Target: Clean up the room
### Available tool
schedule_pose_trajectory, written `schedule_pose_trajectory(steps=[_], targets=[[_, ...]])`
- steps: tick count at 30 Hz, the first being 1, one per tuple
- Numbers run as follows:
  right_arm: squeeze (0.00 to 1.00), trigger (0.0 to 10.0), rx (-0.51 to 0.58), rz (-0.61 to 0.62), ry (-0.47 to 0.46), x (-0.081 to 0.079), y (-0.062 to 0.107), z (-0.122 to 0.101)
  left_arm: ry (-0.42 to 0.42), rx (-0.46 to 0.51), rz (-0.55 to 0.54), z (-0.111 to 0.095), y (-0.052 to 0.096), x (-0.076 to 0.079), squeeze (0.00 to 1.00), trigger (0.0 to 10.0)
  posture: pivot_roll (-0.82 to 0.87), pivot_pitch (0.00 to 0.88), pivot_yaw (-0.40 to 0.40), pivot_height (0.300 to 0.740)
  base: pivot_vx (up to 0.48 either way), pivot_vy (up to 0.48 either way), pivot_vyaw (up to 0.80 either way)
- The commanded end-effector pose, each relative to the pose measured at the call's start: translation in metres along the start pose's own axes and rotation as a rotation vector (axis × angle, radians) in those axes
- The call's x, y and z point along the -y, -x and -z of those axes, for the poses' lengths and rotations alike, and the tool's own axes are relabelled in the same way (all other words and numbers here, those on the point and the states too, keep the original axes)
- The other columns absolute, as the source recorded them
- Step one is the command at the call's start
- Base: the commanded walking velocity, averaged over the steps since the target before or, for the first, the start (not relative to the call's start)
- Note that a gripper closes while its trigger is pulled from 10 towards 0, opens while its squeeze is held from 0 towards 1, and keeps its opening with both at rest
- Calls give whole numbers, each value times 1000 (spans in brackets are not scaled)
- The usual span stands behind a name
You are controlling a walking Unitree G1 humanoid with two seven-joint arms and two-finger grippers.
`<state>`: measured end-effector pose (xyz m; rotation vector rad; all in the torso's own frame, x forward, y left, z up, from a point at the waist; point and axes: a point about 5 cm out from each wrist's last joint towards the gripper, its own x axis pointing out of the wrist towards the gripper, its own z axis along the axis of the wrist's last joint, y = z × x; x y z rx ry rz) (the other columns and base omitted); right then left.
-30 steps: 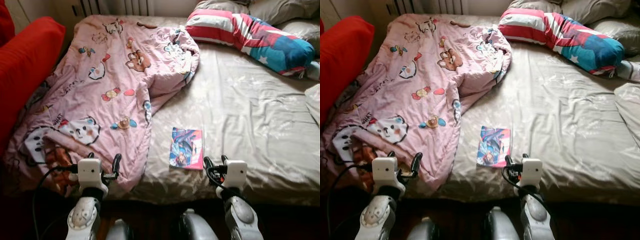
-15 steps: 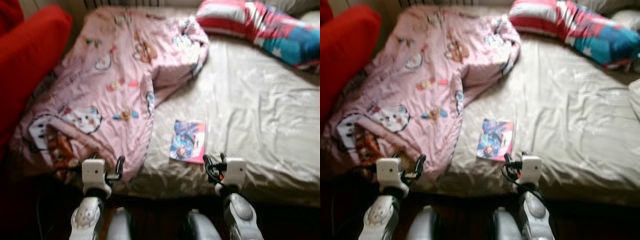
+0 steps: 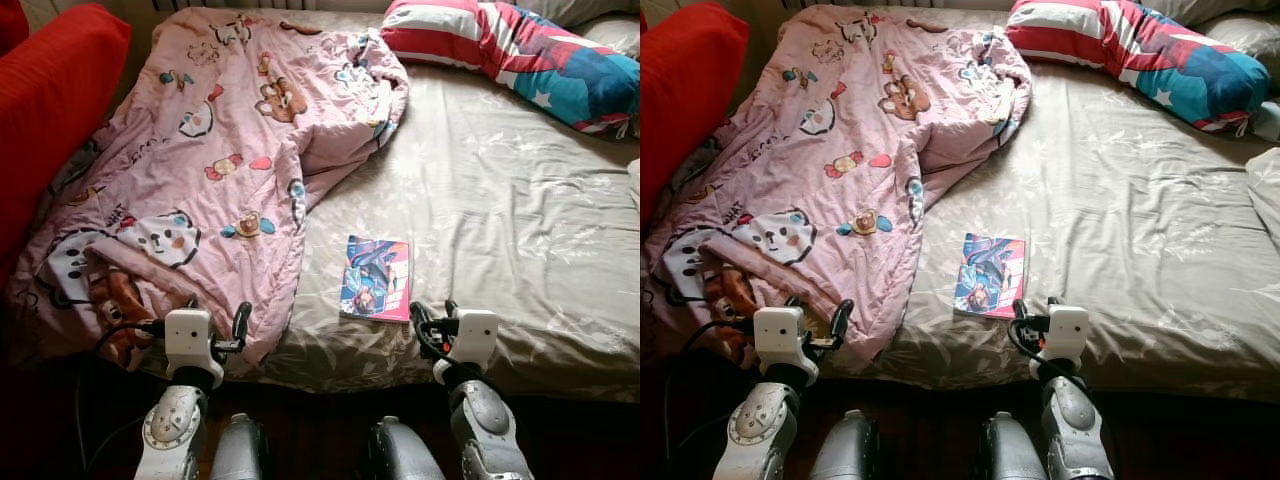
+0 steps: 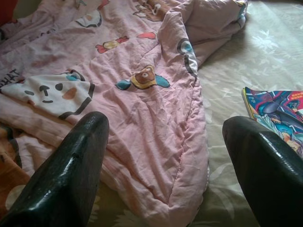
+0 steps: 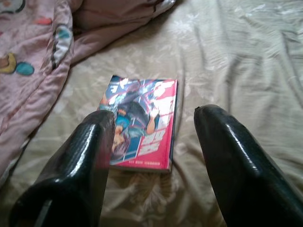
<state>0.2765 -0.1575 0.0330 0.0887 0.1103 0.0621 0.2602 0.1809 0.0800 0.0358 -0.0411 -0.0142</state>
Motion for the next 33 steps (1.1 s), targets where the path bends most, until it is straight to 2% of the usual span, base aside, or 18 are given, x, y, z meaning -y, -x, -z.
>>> schedule_pose_trajectory(steps=[1,13,20,25,27,29,33], targets=[[0,10000,1,-11,20,3,3,-1,11,-21,1,3,1,-3,0,10000,-73,251,11,653,0,0,0],[0,10000,61,40,16,8,-5,-17,6,-15,11,1,-2,-3,0,10000,-72,245,18,653,0,0,0],[0,10000,47,83,-19,9,-5,-15,16,-10,14,1,-3,0,0,10000,-70,239,15,653,0,0,0],[0,10000,40,82,-16,5,-4,-13,21,-12,16,1,-2,2,0,10000,-69,231,10,616,0,0,0],[0,10000,47,71,-22,4,-4,-13,22,-12,16,2,-2,2,0,10000,-70,228,9,616,0,0,0],[0,10000,37,73,11,4,-3,-11,23,-13,16,2,-2,2,0,10000,-72,226,8,616,0,0,0],[0,10000,40,77,-6,3,-4,-12,25,-14,19,3,-2,3,0,10000,-70,221,6,616,0,0,0]])
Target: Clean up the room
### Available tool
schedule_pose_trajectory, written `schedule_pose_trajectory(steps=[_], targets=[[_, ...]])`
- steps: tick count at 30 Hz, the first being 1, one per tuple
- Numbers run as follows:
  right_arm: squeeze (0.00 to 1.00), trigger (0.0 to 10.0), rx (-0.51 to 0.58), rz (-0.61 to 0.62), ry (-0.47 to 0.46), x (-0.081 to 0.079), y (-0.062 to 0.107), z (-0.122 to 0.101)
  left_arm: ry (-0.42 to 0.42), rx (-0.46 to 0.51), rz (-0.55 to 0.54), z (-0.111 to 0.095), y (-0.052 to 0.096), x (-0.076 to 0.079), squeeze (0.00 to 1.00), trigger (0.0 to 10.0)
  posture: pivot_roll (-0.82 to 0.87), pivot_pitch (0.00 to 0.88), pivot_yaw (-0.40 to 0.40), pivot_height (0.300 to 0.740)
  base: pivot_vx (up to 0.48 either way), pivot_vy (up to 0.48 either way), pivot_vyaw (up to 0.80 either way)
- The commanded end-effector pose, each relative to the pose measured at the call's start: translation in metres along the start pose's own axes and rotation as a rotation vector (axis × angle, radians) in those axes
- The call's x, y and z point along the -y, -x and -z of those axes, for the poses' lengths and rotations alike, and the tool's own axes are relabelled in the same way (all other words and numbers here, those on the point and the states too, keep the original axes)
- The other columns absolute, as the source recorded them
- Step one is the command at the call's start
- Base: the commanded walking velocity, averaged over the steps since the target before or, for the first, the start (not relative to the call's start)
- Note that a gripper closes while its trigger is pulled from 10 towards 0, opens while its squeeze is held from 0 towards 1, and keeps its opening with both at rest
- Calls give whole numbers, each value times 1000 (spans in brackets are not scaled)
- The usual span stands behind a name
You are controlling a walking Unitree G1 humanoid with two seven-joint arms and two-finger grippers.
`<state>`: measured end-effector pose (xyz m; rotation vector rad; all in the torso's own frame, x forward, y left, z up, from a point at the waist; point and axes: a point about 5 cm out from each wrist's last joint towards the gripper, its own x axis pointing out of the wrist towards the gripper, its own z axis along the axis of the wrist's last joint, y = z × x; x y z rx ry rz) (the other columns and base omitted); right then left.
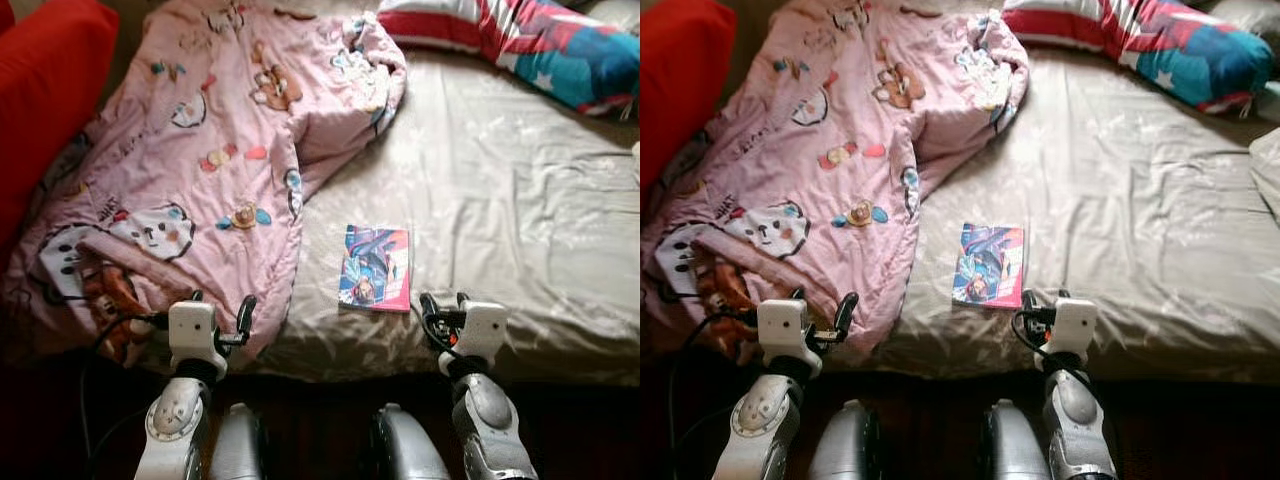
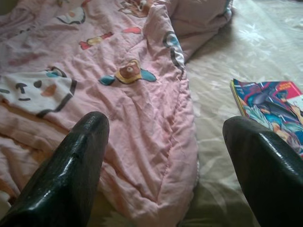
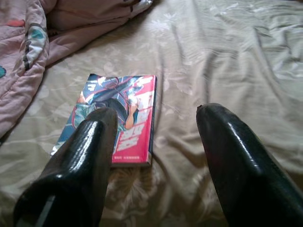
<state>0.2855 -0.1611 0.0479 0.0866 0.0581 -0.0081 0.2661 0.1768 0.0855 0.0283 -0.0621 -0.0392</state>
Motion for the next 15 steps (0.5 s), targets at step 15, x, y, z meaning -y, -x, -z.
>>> schedule_pose_trajectory(steps=[15], targets=[[0,10000,-49,-21,-40,-7,2,9,23,-46,3,9,3,2,0,10000,-63,226,5,616,0,0,0]])
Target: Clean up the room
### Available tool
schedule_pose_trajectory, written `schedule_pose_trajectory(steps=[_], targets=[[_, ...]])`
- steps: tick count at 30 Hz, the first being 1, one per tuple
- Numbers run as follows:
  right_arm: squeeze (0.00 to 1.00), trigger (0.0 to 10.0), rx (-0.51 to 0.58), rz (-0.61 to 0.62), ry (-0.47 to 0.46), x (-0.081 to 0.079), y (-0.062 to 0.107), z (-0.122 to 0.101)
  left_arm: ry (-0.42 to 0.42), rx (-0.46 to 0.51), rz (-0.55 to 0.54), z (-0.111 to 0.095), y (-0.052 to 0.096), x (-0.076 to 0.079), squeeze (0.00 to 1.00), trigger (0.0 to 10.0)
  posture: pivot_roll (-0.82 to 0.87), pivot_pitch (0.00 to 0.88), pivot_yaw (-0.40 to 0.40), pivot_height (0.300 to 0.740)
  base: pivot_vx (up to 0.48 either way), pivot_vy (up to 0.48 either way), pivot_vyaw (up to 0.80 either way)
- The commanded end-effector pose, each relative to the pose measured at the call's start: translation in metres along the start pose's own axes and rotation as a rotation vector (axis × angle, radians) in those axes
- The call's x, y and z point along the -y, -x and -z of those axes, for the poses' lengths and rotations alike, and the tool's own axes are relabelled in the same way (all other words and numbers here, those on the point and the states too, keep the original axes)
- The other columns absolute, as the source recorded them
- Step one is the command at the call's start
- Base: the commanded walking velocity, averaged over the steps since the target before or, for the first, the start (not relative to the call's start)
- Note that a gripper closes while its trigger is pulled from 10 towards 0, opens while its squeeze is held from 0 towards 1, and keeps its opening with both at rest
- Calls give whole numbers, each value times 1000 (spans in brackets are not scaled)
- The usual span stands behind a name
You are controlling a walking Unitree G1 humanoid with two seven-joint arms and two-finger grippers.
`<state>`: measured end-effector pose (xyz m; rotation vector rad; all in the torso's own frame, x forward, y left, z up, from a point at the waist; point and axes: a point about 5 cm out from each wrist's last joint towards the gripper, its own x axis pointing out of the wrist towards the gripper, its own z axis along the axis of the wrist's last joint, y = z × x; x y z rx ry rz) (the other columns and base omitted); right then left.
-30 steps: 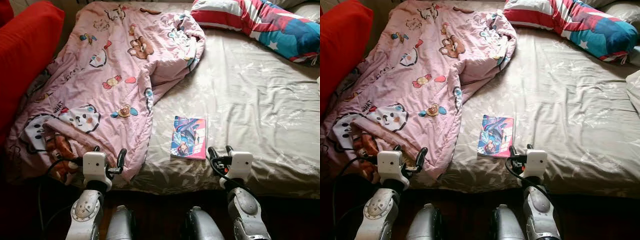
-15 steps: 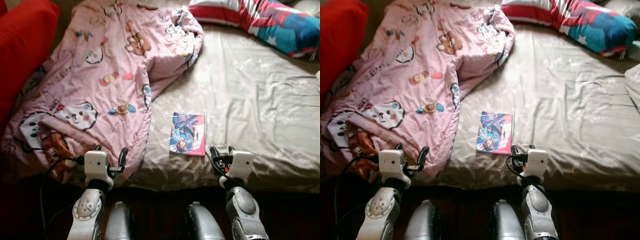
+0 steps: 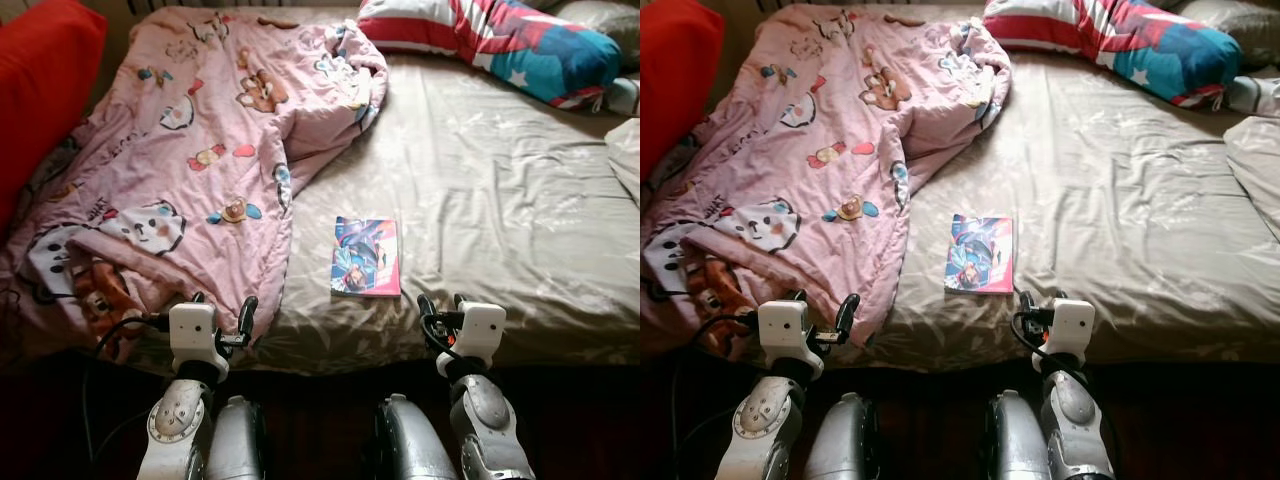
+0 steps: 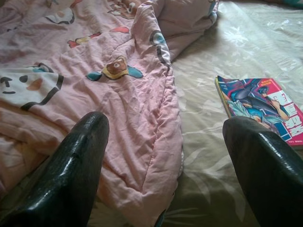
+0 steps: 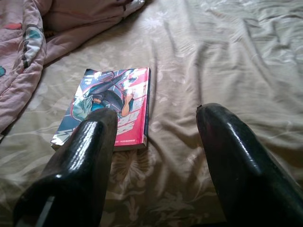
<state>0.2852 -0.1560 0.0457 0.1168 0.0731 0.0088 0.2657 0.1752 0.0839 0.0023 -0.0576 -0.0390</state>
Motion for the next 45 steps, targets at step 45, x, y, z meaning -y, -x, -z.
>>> schedule_pose_trajectory(steps=[45], targets=[[0,10000,-4,-49,-47,-2,-7,-2,-12,-45,-2,9,0,-2,0,10000,-30,255,-1,616,207,0,28]])
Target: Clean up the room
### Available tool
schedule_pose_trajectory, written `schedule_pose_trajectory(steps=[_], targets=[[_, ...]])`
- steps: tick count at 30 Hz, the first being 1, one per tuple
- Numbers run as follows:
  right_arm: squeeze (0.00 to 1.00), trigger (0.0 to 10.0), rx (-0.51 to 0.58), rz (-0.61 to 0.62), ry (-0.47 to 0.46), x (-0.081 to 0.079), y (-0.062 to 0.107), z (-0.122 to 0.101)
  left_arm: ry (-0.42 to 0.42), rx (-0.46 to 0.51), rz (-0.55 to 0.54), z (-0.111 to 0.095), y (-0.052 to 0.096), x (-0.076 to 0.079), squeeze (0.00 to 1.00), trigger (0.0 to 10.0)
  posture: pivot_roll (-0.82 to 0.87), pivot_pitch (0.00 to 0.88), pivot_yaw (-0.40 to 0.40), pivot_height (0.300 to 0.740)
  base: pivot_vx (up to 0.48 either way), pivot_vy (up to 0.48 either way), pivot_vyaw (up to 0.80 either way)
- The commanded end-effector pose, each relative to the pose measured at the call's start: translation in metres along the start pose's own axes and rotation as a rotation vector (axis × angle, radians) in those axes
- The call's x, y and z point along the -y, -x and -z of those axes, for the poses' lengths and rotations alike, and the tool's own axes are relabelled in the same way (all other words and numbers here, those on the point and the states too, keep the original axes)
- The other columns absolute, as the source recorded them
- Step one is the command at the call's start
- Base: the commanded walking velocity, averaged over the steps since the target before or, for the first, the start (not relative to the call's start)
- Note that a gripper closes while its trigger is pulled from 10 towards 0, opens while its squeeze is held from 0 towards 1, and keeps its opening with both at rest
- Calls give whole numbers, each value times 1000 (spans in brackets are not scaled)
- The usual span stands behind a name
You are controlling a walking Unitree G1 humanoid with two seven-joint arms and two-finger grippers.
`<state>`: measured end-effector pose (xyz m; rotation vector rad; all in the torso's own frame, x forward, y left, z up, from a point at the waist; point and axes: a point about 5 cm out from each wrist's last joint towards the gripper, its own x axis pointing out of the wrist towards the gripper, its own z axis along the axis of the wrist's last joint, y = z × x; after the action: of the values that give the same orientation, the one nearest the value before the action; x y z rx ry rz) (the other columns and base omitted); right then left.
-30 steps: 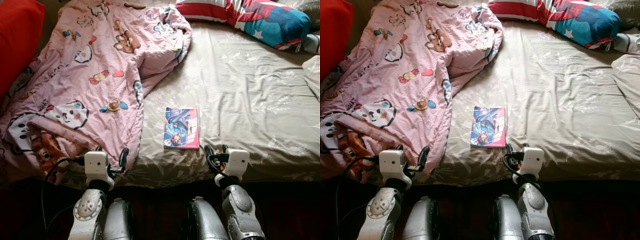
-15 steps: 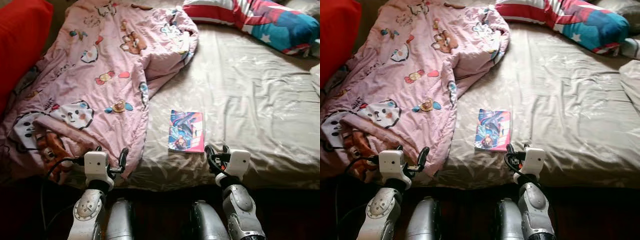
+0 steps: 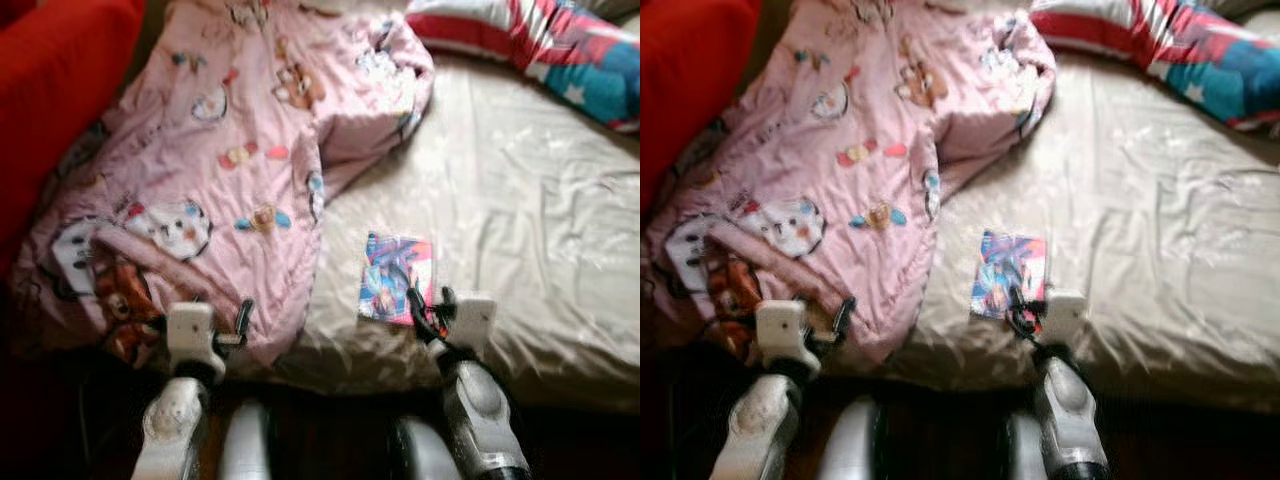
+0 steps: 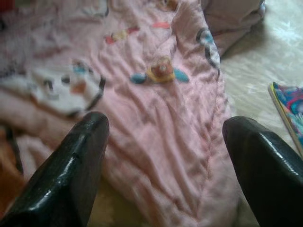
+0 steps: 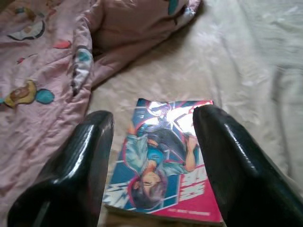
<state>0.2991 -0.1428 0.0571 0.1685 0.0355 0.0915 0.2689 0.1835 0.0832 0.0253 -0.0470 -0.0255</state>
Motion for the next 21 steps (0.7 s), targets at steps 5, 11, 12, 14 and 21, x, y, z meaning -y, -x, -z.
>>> schedule_pose_trajectory(steps=[5,11,12,14,21], targets=[[0,10000,-39,45,-5,12,9,10,10,-38,11,9,3,7,0,10000,-29,255,-1,616,307,0,0],[0,10000,-39,50,-9,12,9,11,15,-40,14,10,4,7,0,10000,-29,252,0,616,196,0,0],[0,10000,-39,49,-10,12,9,11,15,-39,14,10,4,7,0,10000,-30,252,0,616,0,0,0],[0,10000,-39,47,-12,11,8,11,15,-39,17,10,4,7,0,10000,-33,250,1,616,0,0,0],[0,10000,-44,28,-12,9,7,11,15,-37,29,10,2,9,0,10000,-37,246,2,616,0,0,0]])
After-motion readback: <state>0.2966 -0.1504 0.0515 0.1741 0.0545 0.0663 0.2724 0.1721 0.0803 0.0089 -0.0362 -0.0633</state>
